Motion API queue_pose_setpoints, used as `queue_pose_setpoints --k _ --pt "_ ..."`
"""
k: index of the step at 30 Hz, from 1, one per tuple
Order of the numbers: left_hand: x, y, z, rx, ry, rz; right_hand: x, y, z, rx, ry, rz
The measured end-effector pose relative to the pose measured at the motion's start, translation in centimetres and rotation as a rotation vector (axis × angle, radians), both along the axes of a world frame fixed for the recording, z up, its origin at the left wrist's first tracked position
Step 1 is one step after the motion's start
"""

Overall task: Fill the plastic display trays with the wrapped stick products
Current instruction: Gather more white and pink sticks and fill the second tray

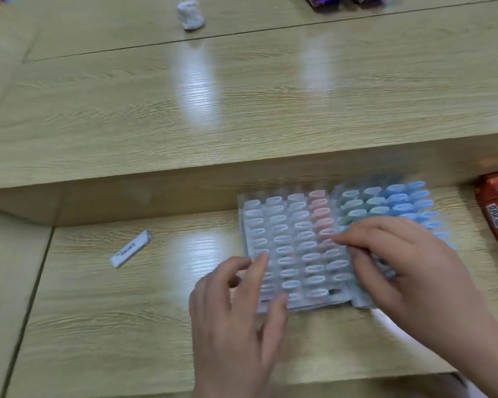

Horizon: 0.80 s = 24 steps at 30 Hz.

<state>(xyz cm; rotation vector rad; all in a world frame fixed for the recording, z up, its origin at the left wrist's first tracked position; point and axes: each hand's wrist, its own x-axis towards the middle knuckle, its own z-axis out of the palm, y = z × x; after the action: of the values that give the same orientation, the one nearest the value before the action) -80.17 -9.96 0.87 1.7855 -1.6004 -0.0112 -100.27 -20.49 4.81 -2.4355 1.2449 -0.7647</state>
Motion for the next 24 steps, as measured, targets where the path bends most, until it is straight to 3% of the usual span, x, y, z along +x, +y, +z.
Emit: queue_pose_setpoints --k 3,6,9,13,18,24 --pt "7.6 1.1 0.0 0.125 0.166 0.369 5.0 0.7 1.0 -0.012 -0.02 0.058" --pt "15.1 0.9 -0.8 0.385 0.028 0.628 11.1 1.3 1.5 0.042 0.027 0.213" --pt "19.0 0.1 -1.7 0.536 -0.17 0.557 15.8 1.7 1.2 0.141 0.07 0.283" --pt "19.8 0.0 -3.3 0.546 -0.208 0.44 18.5 1.2 -0.6 0.198 0.131 0.247" --pt "18.0 0.7 -2.9 0.416 0.0 0.417 18.6 -0.5 -1.6 0.278 0.155 0.151" --pt "11.2 0.3 0.6 0.203 0.218 0.27 17.2 -0.8 -0.7 0.567 -0.149 0.11"
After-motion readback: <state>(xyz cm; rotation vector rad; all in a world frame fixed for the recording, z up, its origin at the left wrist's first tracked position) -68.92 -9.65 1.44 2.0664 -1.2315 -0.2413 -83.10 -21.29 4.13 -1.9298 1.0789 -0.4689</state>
